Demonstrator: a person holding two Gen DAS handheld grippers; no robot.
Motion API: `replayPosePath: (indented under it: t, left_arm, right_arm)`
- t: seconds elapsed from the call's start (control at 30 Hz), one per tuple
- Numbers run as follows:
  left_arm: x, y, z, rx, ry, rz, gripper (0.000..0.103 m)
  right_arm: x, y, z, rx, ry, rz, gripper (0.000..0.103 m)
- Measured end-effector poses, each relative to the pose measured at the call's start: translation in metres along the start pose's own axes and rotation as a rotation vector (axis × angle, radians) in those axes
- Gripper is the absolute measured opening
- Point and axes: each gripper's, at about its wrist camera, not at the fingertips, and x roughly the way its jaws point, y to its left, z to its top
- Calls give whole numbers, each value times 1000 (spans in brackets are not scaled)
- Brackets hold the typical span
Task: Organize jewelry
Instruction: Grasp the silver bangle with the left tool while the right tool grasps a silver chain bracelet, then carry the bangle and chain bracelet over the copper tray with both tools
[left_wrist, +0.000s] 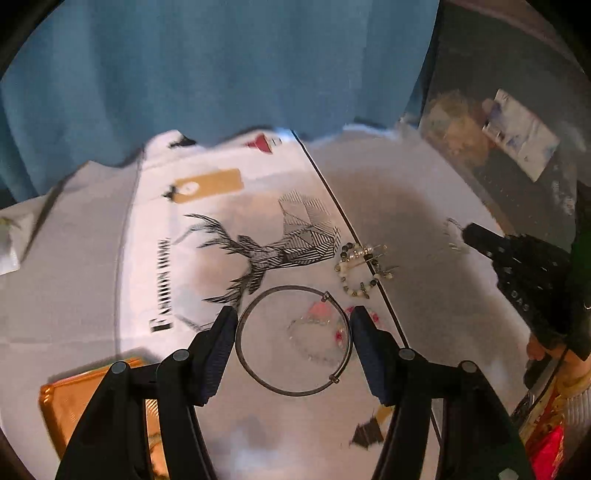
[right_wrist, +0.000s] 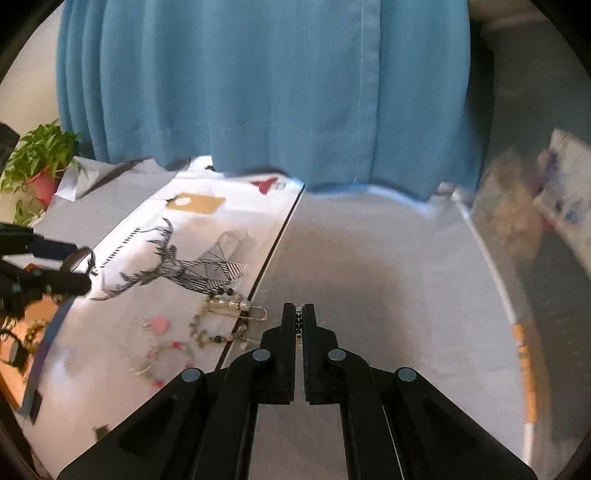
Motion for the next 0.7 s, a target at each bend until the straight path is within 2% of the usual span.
replayPosePath:
  t: [0.17, 0.37, 0.5, 0.7]
  left_arm:
    - [-56, 7, -35, 10, -50, 38, 59]
    - [-117, 21, -99, 13, -95, 69, 59]
    - [-148, 21, -146, 15, -120, 104, 59]
    - [-176, 26, -201, -31, -128, 105, 59]
  right_arm:
    - [-53, 9, -11, 14, -8, -70, 3]
    - [-119, 41, -62, 83, 3, -97, 3]
    - [-149, 75, -88, 57, -7, -89, 3]
    - [-173, 124, -107, 22, -8, -51, 3]
